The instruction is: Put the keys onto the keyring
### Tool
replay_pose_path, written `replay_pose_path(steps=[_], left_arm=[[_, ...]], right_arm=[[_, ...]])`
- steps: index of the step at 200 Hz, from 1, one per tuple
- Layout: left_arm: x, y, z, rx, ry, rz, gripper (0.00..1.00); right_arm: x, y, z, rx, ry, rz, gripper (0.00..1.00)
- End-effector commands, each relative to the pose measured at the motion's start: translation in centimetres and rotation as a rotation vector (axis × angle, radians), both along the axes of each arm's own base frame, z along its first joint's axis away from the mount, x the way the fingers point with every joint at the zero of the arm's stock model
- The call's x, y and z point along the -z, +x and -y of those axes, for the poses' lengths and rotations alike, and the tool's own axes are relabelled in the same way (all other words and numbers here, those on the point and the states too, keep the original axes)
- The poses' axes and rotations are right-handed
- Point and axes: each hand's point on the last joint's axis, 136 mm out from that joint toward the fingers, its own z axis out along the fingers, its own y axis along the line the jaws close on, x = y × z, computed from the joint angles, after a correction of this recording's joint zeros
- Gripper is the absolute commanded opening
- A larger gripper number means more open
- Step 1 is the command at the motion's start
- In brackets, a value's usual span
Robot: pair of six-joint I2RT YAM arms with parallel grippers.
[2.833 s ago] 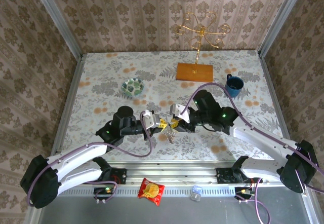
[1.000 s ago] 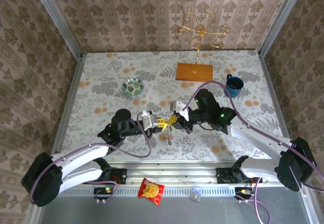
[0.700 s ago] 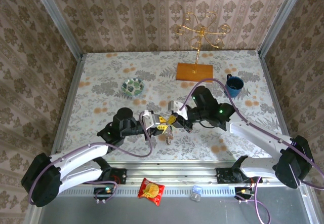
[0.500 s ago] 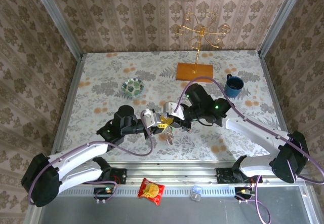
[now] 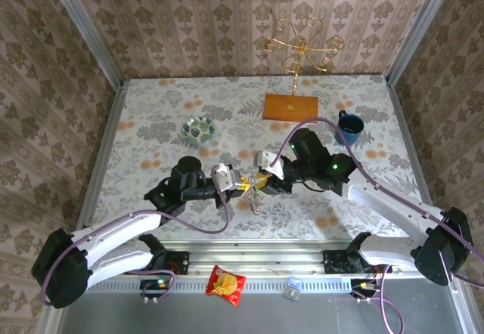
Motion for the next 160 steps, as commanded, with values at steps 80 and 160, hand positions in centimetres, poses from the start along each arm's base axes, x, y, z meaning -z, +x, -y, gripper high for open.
replay_pose_path(steps=[80, 160], left_arm=[[-1.6, -0.3, 0.1, 0.016, -0.065, 0.047, 0.0], [-1.9, -0.4, 0.0, 0.016, -0.077, 0.056, 0.0]], right_arm=[[0.6, 0.0, -0.4, 0.031, 0.047, -0.065, 0.16], [1.3, -0.3, -0.5, 0.016, 0.022, -0.101, 0.19]])
